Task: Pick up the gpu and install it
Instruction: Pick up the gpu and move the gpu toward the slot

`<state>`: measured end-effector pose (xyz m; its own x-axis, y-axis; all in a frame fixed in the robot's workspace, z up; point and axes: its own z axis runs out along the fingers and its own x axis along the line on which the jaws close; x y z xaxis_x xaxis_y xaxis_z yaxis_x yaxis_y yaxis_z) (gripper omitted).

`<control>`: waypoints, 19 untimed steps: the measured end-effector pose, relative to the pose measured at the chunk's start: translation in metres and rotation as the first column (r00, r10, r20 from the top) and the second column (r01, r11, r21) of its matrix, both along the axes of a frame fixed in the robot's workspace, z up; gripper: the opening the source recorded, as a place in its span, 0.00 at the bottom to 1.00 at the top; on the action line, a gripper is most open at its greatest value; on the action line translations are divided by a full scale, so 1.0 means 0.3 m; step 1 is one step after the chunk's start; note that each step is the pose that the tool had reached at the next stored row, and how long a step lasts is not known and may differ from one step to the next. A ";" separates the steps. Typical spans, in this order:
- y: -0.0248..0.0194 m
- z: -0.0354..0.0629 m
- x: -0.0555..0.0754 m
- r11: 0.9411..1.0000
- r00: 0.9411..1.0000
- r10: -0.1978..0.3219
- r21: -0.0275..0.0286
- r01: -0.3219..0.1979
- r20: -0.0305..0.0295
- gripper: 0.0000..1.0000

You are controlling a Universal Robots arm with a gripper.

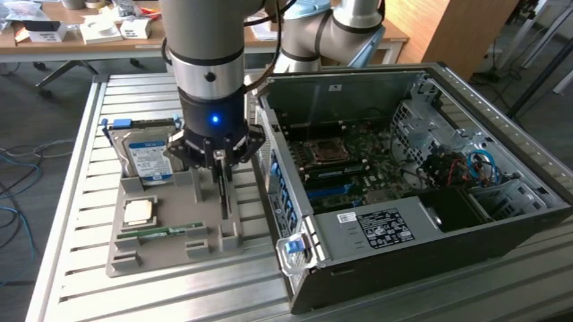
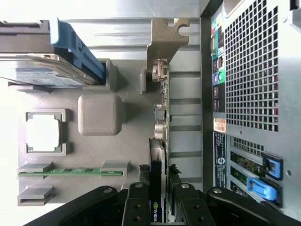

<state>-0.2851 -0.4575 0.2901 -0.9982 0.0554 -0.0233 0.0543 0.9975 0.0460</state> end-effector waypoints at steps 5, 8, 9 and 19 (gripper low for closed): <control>0.000 0.053 0.000 1.000 1.000 0.000 0.001 0.000 0.000 0.26; 0.000 0.080 0.001 1.000 1.000 0.000 0.002 0.000 0.000 0.26; 0.000 0.090 0.001 1.000 1.000 0.000 0.002 0.000 0.000 0.26; 0.000 0.181 0.002 1.000 1.000 0.000 0.006 0.000 0.000 0.26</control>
